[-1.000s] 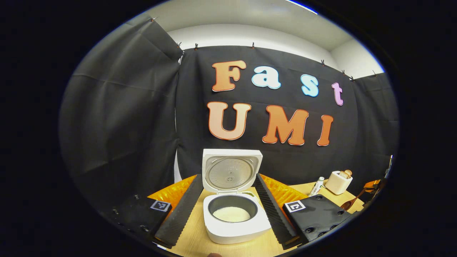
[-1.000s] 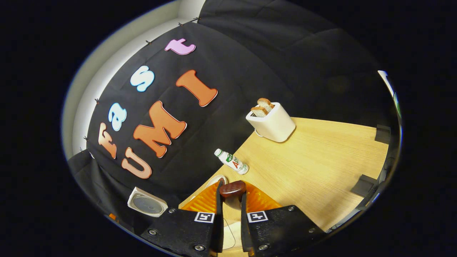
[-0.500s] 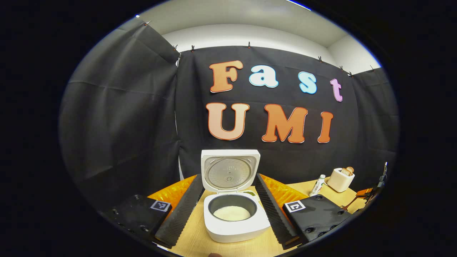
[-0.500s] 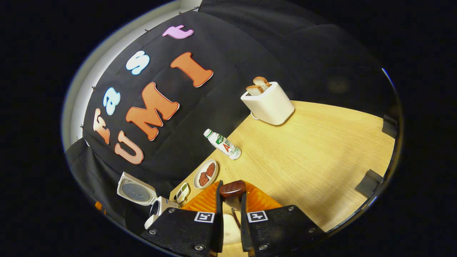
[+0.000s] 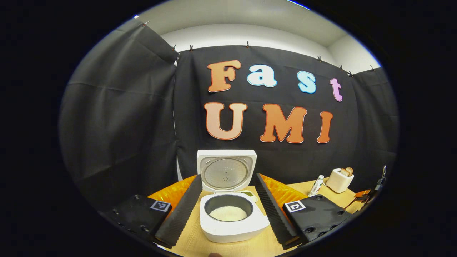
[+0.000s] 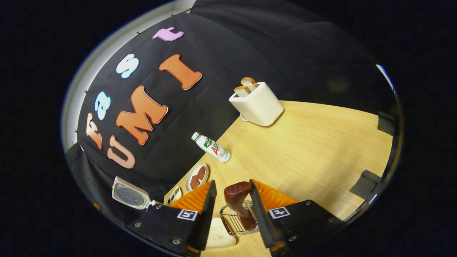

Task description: Close the left gripper, press the button to open the rice cooker; take a wooden spoon from the chopstick holder with the right hand, scoop a spoonful of rice and pour it into the rice cooker, then put the wooden spoon back into the chopstick holder.

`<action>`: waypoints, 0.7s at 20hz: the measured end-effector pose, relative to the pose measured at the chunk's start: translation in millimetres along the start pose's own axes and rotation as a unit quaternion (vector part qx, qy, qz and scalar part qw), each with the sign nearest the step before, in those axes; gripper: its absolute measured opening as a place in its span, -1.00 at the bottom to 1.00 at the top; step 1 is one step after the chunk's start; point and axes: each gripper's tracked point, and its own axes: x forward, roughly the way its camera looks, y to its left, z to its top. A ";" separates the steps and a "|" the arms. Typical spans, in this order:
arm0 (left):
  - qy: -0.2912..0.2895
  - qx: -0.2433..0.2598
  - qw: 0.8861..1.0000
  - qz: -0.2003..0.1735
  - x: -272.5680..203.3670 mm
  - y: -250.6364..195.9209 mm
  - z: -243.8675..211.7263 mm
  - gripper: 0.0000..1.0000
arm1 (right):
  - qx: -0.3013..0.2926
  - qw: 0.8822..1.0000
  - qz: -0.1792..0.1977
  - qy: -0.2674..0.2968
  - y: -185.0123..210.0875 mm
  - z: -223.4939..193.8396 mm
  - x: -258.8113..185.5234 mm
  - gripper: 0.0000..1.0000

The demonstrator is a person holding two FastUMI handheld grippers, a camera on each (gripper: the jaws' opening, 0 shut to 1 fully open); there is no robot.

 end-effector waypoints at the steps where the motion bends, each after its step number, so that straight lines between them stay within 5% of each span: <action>1: -0.001 -0.001 1.000 0.001 0.5 -0.7 0.1 1.00 | -0.007 1.000 -0.007 -0.001 -3.3 2.3 -0.4 0.46; 4: -0.001 -0.013 1.000 0.009 4.1 -4.9 2.9 1.00 | -0.037 0.999 -0.040 -0.006 -16.4 18.1 -0.3 0.87; 14: -0.004 -0.029 0.999 0.042 46.2 -17.9 46.0 1.00 | -0.073 0.997 -0.027 -0.026 15.7 82.4 -25.3 0.89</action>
